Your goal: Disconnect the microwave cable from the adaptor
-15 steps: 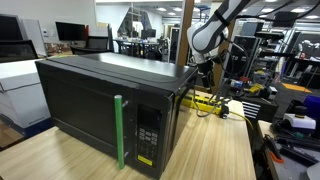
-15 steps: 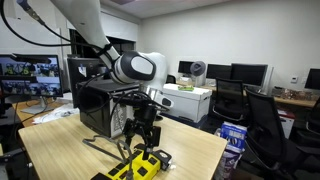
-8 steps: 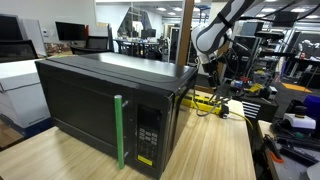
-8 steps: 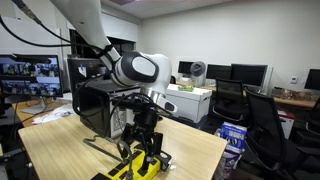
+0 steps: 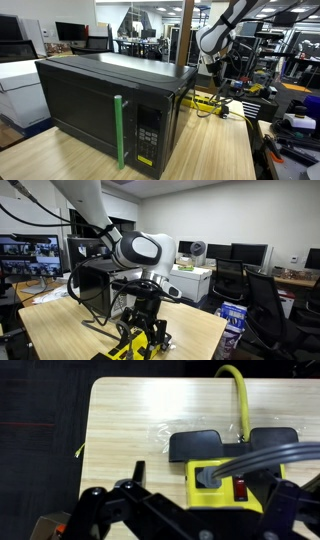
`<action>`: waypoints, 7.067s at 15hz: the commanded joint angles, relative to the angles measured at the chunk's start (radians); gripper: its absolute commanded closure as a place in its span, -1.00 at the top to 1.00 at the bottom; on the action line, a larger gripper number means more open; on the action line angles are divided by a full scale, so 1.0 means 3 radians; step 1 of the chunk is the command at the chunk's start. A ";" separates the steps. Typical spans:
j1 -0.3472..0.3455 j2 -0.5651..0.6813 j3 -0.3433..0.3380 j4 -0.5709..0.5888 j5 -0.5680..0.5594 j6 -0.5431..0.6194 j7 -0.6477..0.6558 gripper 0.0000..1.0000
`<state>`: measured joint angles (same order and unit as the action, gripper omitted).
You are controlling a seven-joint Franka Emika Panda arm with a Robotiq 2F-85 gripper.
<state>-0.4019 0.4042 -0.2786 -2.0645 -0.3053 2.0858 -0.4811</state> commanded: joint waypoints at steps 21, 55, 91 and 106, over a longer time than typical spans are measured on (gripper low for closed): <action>-0.0010 0.0270 0.0017 0.0081 -0.0081 -0.0045 -0.0026 1.00; 0.0000 0.0305 0.0148 0.0142 0.0041 -0.0006 -0.0126 -0.85; 0.0385 -0.0348 0.0257 -0.0068 0.0214 0.0092 -0.0277 -0.86; 0.0570 -0.0456 0.0419 -0.0734 -0.0135 0.0776 -0.0062 -0.86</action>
<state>-0.2469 0.3271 -0.1653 -2.2064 -0.3325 2.3094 -0.5051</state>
